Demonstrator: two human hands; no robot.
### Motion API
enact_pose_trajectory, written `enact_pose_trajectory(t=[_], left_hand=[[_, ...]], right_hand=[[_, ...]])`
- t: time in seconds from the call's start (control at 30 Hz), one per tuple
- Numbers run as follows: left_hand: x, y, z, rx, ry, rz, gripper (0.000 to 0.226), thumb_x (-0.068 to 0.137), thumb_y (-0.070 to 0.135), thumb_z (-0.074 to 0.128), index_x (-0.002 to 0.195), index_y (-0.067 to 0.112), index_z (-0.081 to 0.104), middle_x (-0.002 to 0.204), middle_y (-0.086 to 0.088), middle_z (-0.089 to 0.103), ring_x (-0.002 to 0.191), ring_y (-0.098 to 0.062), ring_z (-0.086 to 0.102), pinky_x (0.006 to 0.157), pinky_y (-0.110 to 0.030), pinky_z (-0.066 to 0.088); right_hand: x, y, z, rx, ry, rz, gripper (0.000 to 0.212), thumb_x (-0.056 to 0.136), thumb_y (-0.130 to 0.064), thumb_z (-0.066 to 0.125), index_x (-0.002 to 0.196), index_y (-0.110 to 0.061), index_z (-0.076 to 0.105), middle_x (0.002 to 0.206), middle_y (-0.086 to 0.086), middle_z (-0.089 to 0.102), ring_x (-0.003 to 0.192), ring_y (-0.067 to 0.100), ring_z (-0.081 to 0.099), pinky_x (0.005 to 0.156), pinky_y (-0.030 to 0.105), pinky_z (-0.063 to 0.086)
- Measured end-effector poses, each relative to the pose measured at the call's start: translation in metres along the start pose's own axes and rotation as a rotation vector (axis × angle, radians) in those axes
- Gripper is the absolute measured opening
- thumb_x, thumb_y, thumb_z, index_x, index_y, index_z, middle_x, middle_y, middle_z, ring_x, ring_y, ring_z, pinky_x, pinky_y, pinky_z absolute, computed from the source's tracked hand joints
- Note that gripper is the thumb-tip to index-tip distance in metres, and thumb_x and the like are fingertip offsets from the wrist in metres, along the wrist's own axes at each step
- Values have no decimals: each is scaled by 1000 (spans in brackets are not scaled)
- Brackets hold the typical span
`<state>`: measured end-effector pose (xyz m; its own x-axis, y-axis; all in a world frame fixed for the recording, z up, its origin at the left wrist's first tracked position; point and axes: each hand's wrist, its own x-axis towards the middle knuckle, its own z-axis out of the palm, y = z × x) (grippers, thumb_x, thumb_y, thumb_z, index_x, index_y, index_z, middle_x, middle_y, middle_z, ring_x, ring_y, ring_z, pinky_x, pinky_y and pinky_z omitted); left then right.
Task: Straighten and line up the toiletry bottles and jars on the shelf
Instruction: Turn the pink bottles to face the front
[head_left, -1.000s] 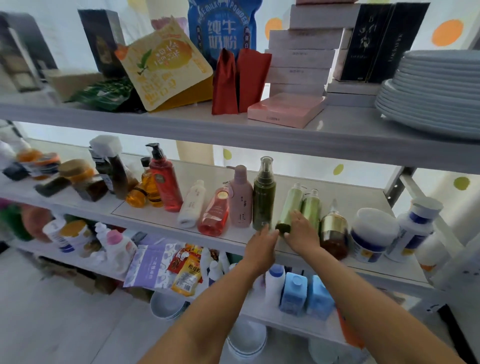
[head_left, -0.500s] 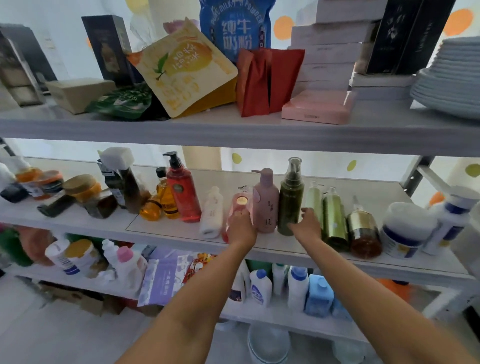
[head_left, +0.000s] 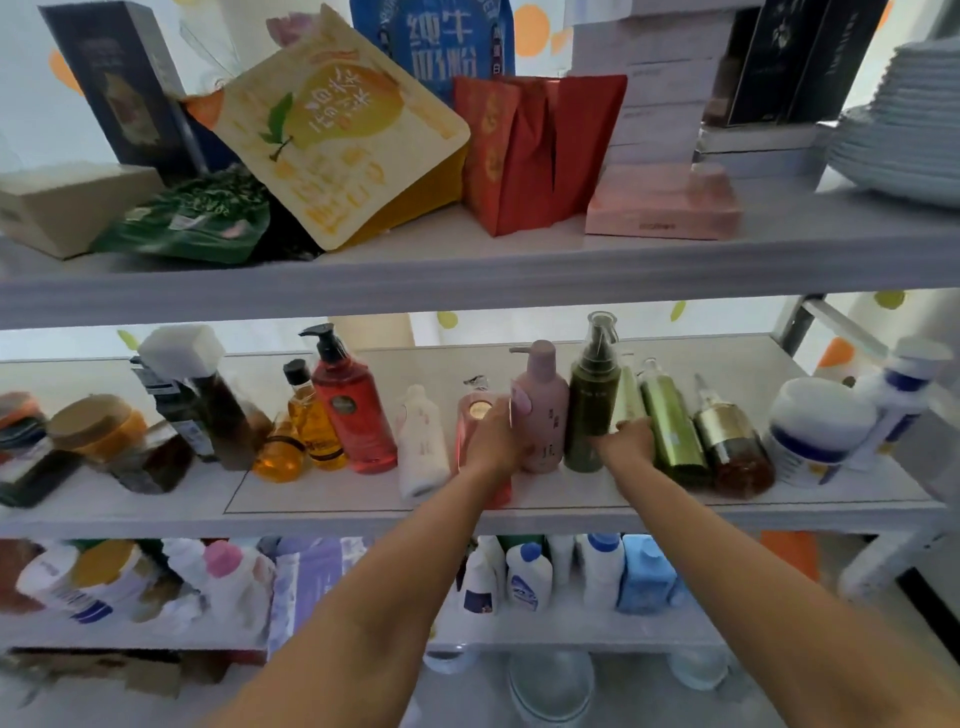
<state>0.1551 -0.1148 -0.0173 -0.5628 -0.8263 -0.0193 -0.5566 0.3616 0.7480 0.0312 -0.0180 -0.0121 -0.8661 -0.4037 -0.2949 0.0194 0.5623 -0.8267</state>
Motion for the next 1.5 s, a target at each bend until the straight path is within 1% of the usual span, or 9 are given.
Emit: enact_pose_trajectory(t=[0.13, 0.37, 0.43, 0.6, 0.77, 0.97, 1.1, 1.2, 1.5], left_hand=[[5, 9, 0, -28, -11, 20, 55, 80, 10, 70, 126, 11, 40, 122, -8, 55, 112, -23, 51, 85, -30, 45], [10, 4, 1, -131, 26, 26, 39, 74, 2, 73, 102, 6, 46, 106, -10, 57, 106, -31, 57, 87, -41, 53], [9, 3, 0, -140, 37, 45, 38, 75, 1, 71, 105, 5, 48, 105, -8, 57, 106, -30, 57, 88, -42, 53], [9, -3, 0, -199, 53, 46, 44, 71, 0, 74, 107, 7, 50, 101, -3, 55, 101, -24, 56, 87, -36, 53], [12, -2, -9, -281, 81, 57, 51, 64, 0, 80, 109, 3, 55, 106, -6, 61, 99, -23, 59, 82, -33, 55], [16, 5, -33, -377, 132, 90, 59, 64, 14, 84, 114, 6, 54, 108, -7, 63, 98, -25, 58, 85, -40, 55], [19, 2, -59, -409, 179, 83, 66, 52, 22, 81, 111, 7, 56, 102, -2, 62, 89, -20, 55, 81, -40, 54], [20, -10, -72, -396, 202, 67, 62, 60, 10, 85, 115, 7, 55, 106, -6, 62, 91, -21, 54, 86, -43, 53], [19, -33, -87, -357, 209, 39, 63, 60, 12, 83, 115, 7, 55, 112, -10, 63, 93, -23, 55, 86, -46, 52]], right_hand=[[-10, 11, 18, -48, -55, 30, 53, 69, -20, 77, 114, -2, 55, 108, 18, 65, 101, 34, 62, 81, 36, 50], [-12, 4, 37, 90, -112, 112, 14, 80, -8, 65, 92, -5, 57, 89, 16, 63, 77, 27, 57, 62, 31, 47], [-14, 3, 43, 98, -115, 105, 17, 82, -12, 67, 91, -5, 54, 77, 9, 55, 67, 20, 49, 61, 29, 42], [-19, -1, 51, 33, -145, 104, 43, 80, -22, 72, 113, 3, 57, 112, 16, 60, 87, 25, 51, 73, 29, 43], [-27, -15, 56, 47, -135, 110, 48, 84, -24, 68, 118, 3, 48, 100, 13, 53, 93, 23, 51, 80, 29, 44], [-36, -28, 73, 104, -218, 81, 60, 78, -25, 73, 127, -1, 49, 115, 11, 59, 97, 23, 54, 90, 37, 50], [-50, -32, 89, 20, -300, 144, 63, 76, -25, 77, 125, -1, 45, 119, 14, 56, 113, 28, 55, 85, 30, 46], [-60, -28, 102, -46, -383, 189, 63, 74, -30, 78, 122, -2, 47, 115, 12, 59, 113, 27, 57, 95, 33, 49], [-58, -20, 121, -125, -245, 153, 54, 70, -33, 80, 110, -4, 58, 112, 13, 64, 105, 28, 60, 91, 34, 51]])
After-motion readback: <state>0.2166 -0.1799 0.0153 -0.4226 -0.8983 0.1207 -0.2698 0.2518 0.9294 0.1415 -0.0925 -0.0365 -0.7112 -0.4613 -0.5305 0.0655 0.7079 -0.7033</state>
